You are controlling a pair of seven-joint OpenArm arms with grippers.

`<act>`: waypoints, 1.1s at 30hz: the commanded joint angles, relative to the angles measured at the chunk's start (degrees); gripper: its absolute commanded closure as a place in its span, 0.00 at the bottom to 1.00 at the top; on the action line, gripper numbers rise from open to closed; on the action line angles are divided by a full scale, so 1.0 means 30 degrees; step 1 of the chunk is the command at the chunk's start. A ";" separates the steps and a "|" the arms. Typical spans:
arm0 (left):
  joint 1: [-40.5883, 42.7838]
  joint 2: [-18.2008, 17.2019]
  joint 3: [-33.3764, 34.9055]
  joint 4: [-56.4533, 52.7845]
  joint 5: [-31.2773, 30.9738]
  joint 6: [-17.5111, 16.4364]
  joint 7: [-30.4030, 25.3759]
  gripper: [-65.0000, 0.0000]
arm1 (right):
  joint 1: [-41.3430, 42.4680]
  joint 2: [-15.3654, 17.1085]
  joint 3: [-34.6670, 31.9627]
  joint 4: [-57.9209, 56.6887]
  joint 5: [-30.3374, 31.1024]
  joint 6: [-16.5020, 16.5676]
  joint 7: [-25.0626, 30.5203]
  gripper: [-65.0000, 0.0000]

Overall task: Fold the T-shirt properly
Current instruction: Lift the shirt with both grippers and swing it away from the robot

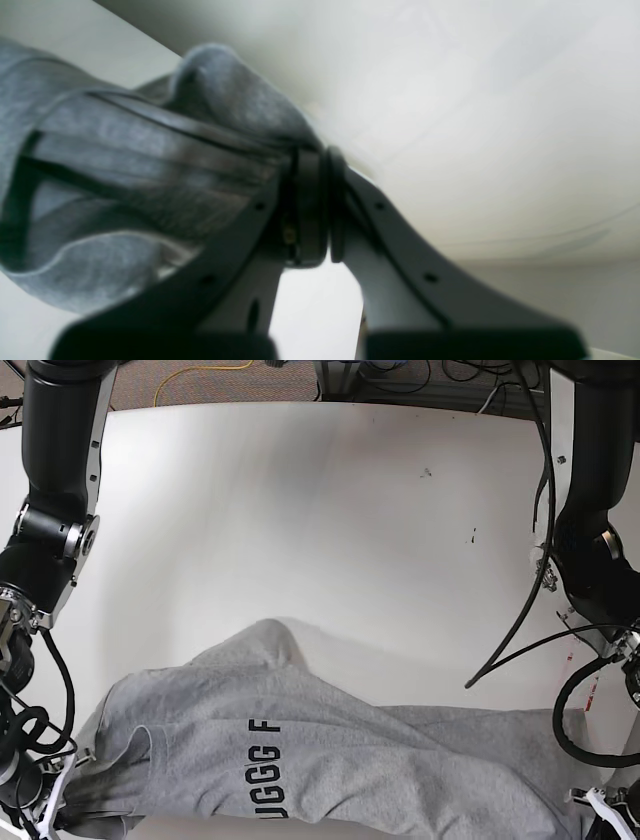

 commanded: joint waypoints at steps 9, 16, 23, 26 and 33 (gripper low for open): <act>-0.0626 0.0033 -0.0975 0.1270 -0.0097 -0.0012 -0.0063 0.98 | 0.0790 0.0486 0.0124 0.0413 -0.0308 -0.0025 0.0570 0.99; -0.0883 0.0060 -0.1856 0.1501 -0.0060 -0.0012 0.0197 0.98 | 0.1207 0.0663 0.0052 0.0416 -0.0360 -0.0025 0.0637 1.00; -0.0916 -0.0044 -0.2649 0.1305 0.0107 -0.0012 0.0557 0.98 | 0.1600 0.0962 -0.0059 0.0467 -0.0402 -0.0025 0.0611 1.00; -0.0720 -0.0148 -0.2700 0.1355 0.0159 -0.0012 0.0591 0.98 | 0.1466 0.1048 -0.0009 0.0578 -0.0379 -0.0025 0.0564 1.00; 0.2774 -0.0695 -0.1570 0.2269 0.0098 -0.0012 0.0481 0.98 | -0.2423 0.1256 0.1828 0.2657 -0.0278 -0.0025 0.0254 1.00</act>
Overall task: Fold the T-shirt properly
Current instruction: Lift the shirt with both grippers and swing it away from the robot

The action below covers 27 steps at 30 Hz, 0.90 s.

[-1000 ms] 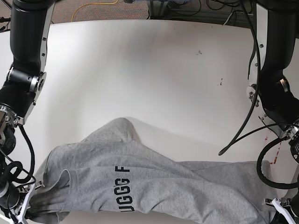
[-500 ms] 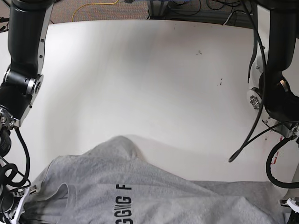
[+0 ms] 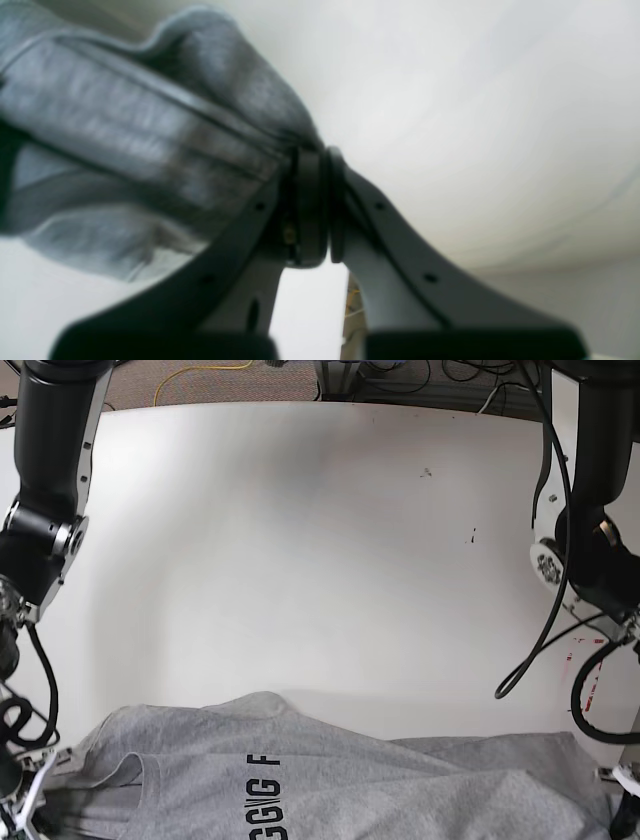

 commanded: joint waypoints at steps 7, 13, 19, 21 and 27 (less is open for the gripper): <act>0.2652 -0.0504 0.0699 0.0852 0.0097 -0.0019 0.0049 0.98 | -0.3189 0.0325 0.1309 0.1817 -0.0411 -0.0025 -0.0738 1.00; 0.2420 -0.0706 0.0281 0.0161 -0.0258 -0.0019 0.0032 0.98 | -0.2619 0.0743 0.0194 0.1640 -0.0170 -0.0025 -0.0952 1.00; 0.3007 -0.0722 0.0098 0.0036 -0.0569 -0.0019 -0.0012 0.98 | -0.3324 0.0896 0.0353 0.1983 0.0034 -0.0025 -0.0952 1.00; 0.3867 -0.0747 0.0108 -0.0003 -0.0939 -0.0019 -0.0064 0.98 | -0.4406 0.0909 0.0902 0.2649 0.0099 -0.0025 -0.0952 1.00; 0.5585 -0.0661 -0.0295 0.0110 -0.0947 -0.0019 -0.0231 0.99 | -0.6007 0.0696 0.1101 0.3456 0.0180 -0.0025 -0.0952 1.00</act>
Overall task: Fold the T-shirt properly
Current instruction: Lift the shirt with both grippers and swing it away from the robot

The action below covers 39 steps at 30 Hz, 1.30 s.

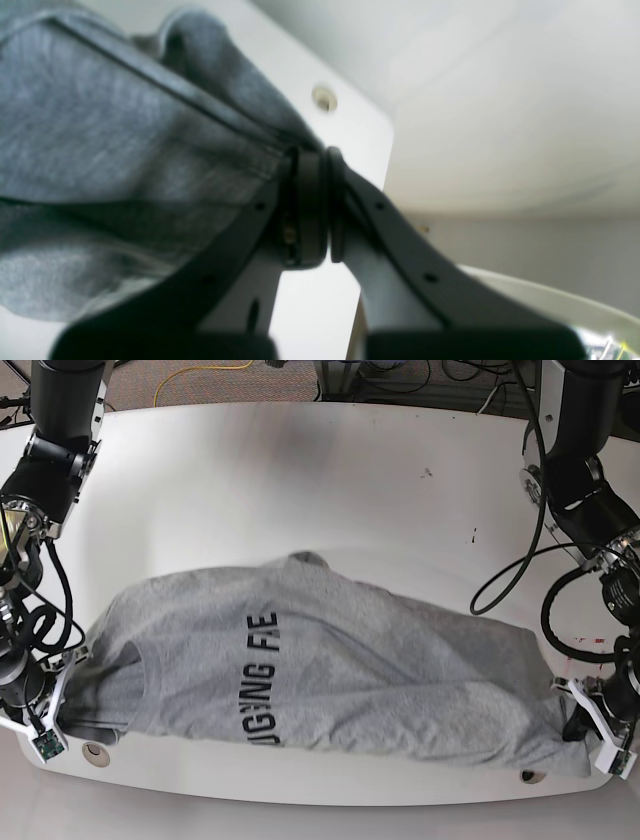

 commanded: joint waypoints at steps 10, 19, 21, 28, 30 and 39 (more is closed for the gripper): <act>0.2951 -0.0217 -0.1758 0.0595 0.0354 0.0003 -0.0309 0.98 | -0.1814 -0.0249 0.0515 0.1508 -0.0211 -0.0032 0.0447 1.00; 0.5011 -0.0583 -0.3564 0.0995 -0.0352 0.0003 0.0147 0.98 | -0.2955 0.0066 0.0819 0.2296 0.0267 -0.0032 0.0447 1.00; 0.5397 -0.0676 -0.3692 0.1006 -0.0477 0.0003 0.0187 0.98 | -0.3302 0.0082 0.0855 0.2501 0.0514 -0.0032 0.0447 1.00; 0.7264 -0.1468 -0.3891 0.0844 -0.0886 0.0003 0.0457 0.98 | -0.5905 0.0204 0.0651 0.4027 0.2200 -0.0032 0.0447 1.00; 0.7472 -0.1537 -0.3865 0.0864 -0.0911 0.0003 0.0457 0.98 | -0.6320 0.0193 0.0629 0.4180 0.2277 -0.0032 0.0447 1.00; 0.6476 -0.0828 -0.3582 0.1883 -0.0526 0.0003 0.0457 0.99 | -0.7718 -0.0221 0.0310 0.3920 0.0998 -0.0032 0.0447 0.99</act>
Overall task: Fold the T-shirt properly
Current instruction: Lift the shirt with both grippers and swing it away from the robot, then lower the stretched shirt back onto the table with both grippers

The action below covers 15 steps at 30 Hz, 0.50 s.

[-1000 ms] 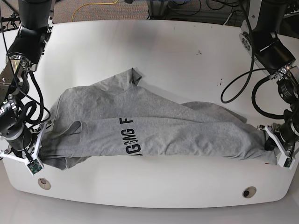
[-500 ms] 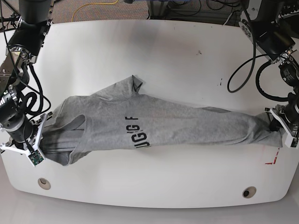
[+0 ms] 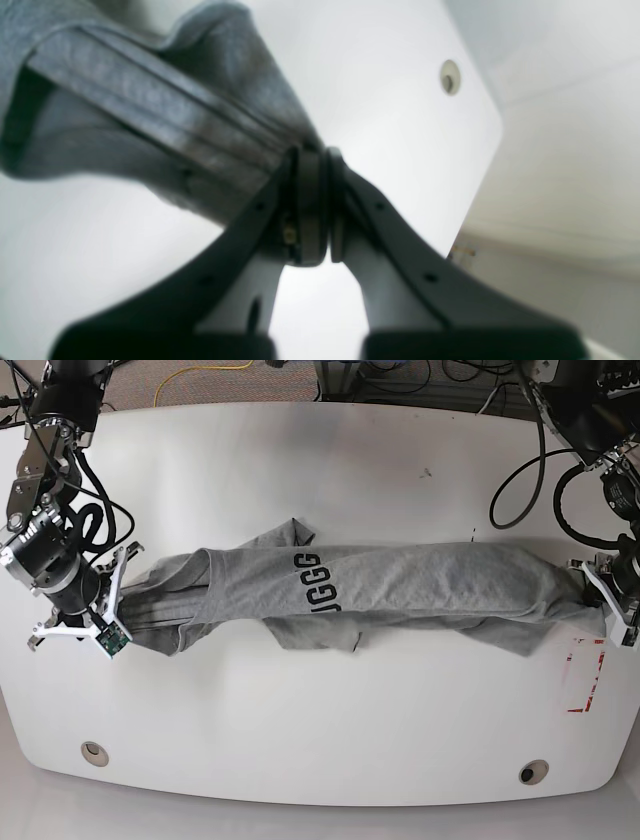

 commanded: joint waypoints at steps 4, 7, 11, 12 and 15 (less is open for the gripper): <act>-0.2268 0.0688 0.0281 0.1525 -0.0206 -0.0012 -0.0556 0.99 | 0.1154 -0.0173 0.0110 -0.1089 -0.1180 -0.0025 -0.0193 1.00; -0.3620 0.1600 0.0557 0.2164 -0.0115 -0.0012 -0.0556 0.99 | 0.2349 -0.0422 0.0271 -0.1945 -0.1146 -0.0025 -0.0151 1.00; -0.6278 0.3258 0.1332 0.2853 -0.0024 -0.0012 -0.0556 0.99 | 0.5847 -0.0584 0.0494 -0.3793 -0.0864 -0.0025 -0.0168 1.00; -0.6877 0.3526 0.1432 0.2952 -0.0002 -0.0012 -0.0556 0.99 | 0.6561 -0.0586 0.0479 -0.4259 -0.0828 -0.0025 -0.0141 1.00; -0.8598 0.4185 0.1625 0.3181 0.0036 -0.0012 -0.0556 0.99 | 0.8579 -0.0553 0.0441 -0.5509 -0.0781 -0.0025 -0.0066 1.00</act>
